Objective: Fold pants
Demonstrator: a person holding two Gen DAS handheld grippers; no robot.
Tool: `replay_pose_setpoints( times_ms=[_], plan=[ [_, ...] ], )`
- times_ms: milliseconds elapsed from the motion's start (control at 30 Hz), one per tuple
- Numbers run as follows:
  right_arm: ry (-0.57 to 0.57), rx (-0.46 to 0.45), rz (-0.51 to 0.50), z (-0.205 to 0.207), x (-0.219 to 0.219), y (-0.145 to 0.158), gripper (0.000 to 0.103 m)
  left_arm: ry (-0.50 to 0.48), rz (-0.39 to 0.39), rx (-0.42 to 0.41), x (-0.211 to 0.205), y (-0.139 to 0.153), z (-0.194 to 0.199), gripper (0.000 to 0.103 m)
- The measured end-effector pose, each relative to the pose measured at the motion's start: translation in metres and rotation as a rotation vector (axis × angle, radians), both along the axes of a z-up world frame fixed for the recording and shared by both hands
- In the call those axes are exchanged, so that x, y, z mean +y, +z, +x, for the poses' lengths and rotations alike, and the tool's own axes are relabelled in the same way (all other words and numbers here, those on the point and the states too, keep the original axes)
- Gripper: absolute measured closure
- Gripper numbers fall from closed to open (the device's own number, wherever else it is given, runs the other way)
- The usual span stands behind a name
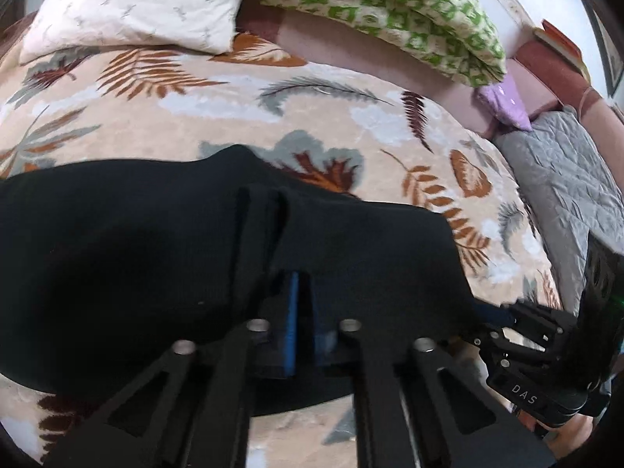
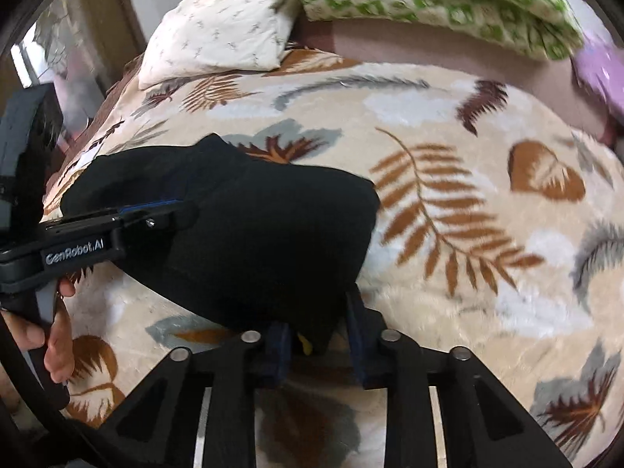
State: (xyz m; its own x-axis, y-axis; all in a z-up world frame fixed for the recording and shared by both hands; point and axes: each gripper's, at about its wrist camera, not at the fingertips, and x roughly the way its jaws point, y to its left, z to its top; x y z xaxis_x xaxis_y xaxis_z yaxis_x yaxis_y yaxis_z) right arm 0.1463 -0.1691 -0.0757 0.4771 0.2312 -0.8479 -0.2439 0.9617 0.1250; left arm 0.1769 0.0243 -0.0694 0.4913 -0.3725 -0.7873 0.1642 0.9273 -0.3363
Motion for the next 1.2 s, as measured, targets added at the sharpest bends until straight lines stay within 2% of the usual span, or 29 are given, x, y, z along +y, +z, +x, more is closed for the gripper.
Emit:
replay_pose_setpoints(
  times_ms=[67,133,200,367,500,633,733,867,967,1033,1100,1200],
  plan=[
    [-0.004,0.01,0.023,0.001,-0.004,-0.008,0.084,0.007,-0.01,-0.007,0.003,-0.003,-0.001,0.102],
    [-0.001,0.004,0.041,-0.001,-0.005,-0.005,0.083,-0.012,0.028,-0.026,-0.002,0.001,-0.003,0.102],
    [0.007,0.028,0.065,-0.001,-0.009,0.0,0.073,-0.038,0.05,-0.043,-0.005,0.008,-0.005,0.102],
    [0.003,0.046,0.124,-0.009,-0.029,0.035,0.059,-0.054,0.016,-0.119,0.004,0.041,-0.017,0.101],
    [-0.034,0.039,0.225,0.007,-0.04,0.055,0.056,-0.089,0.017,-0.133,-0.009,0.054,-0.01,0.101],
    [-0.036,0.077,0.302,0.03,-0.031,0.063,0.057,-0.13,0.035,-0.125,-0.034,0.051,0.0,0.101],
    [-0.014,0.096,0.285,0.039,-0.019,0.055,0.059,-0.152,0.058,-0.091,-0.044,0.037,0.005,0.101],
    [-0.011,0.161,0.259,0.041,-0.008,0.016,0.067,-0.143,0.086,-0.045,-0.037,0.012,0.004,0.101],
    [-0.013,0.126,0.254,0.036,-0.009,0.0,0.069,-0.135,0.025,-0.056,-0.022,-0.002,0.0,0.1],
    [-0.008,0.099,0.226,0.033,-0.005,0.0,0.069,-0.123,0.008,-0.055,-0.021,-0.003,0.0,0.1],
    [0.016,0.088,0.176,0.031,0.0,0.003,0.069,-0.14,0.051,-0.073,-0.027,0.002,-0.002,0.1],
    [0.021,0.101,0.202,0.033,-0.005,0.021,0.065,-0.147,0.059,-0.084,-0.026,0.013,-0.003,0.1]
  ],
)
